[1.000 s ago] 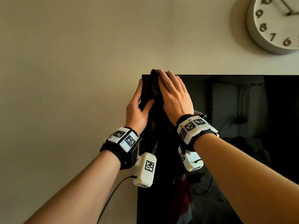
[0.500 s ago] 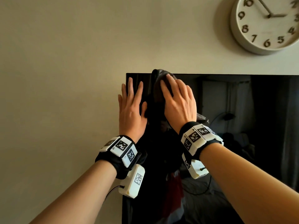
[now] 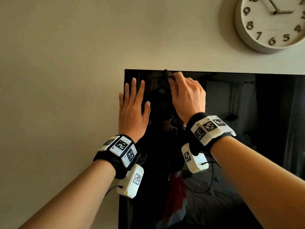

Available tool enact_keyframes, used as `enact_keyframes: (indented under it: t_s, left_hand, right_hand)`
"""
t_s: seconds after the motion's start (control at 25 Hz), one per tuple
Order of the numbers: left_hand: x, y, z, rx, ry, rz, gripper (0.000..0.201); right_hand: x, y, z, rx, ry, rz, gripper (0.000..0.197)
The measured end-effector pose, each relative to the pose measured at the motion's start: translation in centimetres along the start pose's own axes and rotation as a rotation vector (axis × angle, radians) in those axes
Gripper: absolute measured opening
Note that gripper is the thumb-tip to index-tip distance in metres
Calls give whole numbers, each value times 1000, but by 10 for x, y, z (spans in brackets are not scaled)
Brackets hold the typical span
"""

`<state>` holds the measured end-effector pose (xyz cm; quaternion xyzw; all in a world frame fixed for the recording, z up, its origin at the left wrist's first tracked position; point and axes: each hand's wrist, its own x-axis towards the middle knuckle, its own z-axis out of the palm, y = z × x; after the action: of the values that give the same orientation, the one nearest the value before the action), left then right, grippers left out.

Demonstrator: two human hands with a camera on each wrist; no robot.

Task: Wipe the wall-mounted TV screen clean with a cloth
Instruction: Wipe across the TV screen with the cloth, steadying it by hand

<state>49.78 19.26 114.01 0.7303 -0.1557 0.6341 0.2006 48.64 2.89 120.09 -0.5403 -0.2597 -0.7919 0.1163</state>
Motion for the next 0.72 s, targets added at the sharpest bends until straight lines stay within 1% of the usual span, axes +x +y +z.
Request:
enact_keyframes:
  t_s: [0.12, 0.28, 0.32, 0.36, 0.44, 0.48, 0.56, 0.6, 0.64, 0.72]
  left_hand:
    - [-1, 1, 0, -15, -1, -3, 59]
    - [-1, 0, 0, -28, 3, 0, 60]
    - [-1, -1, 1, -29, 1, 2, 60]
    - [-1, -1, 1, -30, 0, 5, 60]
    - [-2, -2, 1, -27, 0, 9, 60]
    - [-1, -2, 2, -22, -1, 9, 60]
    - [-1, 0, 3, 13, -3, -4, 60]
    - [-1, 1, 3, 43, -6, -14, 61]
    - [-1, 4, 3, 72, -12, -22, 63]
    - [-3, 11, 6, 105, -17, -29, 69]
  right_hand:
    - [8, 8, 4, 71, 24, 106, 24]
    - [7, 15, 8, -87, 46, 233, 14]
    - [8, 17, 8, -96, 42, 244, 15]
    - [8, 18, 8, -90, 35, 228, 14]
    - [1, 13, 9, -96, 13, 108, 14]
    - [-7, 8, 10, -99, -20, 10, 19]
    - [-23, 6, 10, -65, -144, -224, 30]
    - [-26, 8, 10, -50, -185, -302, 32]
    - [-26, 14, 8, -41, -187, -302, 34]
    - [-21, 22, 5, -36, -126, -120, 37]
